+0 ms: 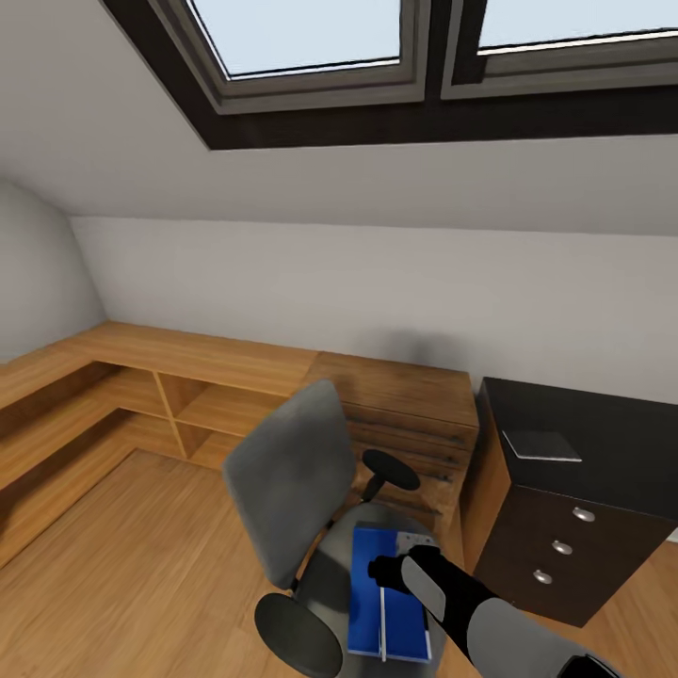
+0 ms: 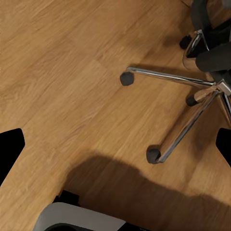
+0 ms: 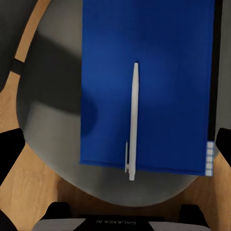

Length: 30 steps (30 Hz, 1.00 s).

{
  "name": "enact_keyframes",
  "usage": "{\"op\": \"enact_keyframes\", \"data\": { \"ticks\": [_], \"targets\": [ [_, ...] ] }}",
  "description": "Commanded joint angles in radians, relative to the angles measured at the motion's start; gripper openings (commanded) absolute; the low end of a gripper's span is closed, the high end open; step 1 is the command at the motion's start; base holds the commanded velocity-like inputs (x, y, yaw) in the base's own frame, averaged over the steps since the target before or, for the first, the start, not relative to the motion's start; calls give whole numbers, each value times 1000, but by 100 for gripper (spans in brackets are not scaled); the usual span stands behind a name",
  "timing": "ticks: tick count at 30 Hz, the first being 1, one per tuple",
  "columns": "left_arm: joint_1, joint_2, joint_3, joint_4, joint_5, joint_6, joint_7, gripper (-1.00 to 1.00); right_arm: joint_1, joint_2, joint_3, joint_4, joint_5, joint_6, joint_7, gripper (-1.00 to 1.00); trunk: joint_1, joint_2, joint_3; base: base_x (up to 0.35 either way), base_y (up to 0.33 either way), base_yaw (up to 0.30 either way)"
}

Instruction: In the bedroom, organize the workspace by keeping the computer under the desk, ensuring the monitor is on the desk, placing the keyboard on the desk next to the monitor, placing the mouse on the desk next to the keyboard, moving the folder from the swivel chair onto the desk next to the mouse, stacking the notebook on top of the folder with the pen on top of the notebook, and positioning the swivel chair next to the desk.

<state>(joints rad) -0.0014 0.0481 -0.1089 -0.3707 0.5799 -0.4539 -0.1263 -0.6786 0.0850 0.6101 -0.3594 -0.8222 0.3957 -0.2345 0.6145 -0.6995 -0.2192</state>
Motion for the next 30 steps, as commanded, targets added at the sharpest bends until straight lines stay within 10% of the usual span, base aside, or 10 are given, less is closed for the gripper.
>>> {"op": "enact_keyframes", "data": {
  "ticks": [1, 30],
  "targets": [
    [0, 1, -6, 0, 11, -3, -3, 100, -1, -1, 8, -2, -11, 3, -8, 100, 4, -8, -5, 0, 0, 0],
    [0, 28, -5, -31, 19, 5, 63, 100, -1, -2, 10, -3, -11, -33, -3, 100, 115, -211, -95, 0, 0, 0]
  ]
}}
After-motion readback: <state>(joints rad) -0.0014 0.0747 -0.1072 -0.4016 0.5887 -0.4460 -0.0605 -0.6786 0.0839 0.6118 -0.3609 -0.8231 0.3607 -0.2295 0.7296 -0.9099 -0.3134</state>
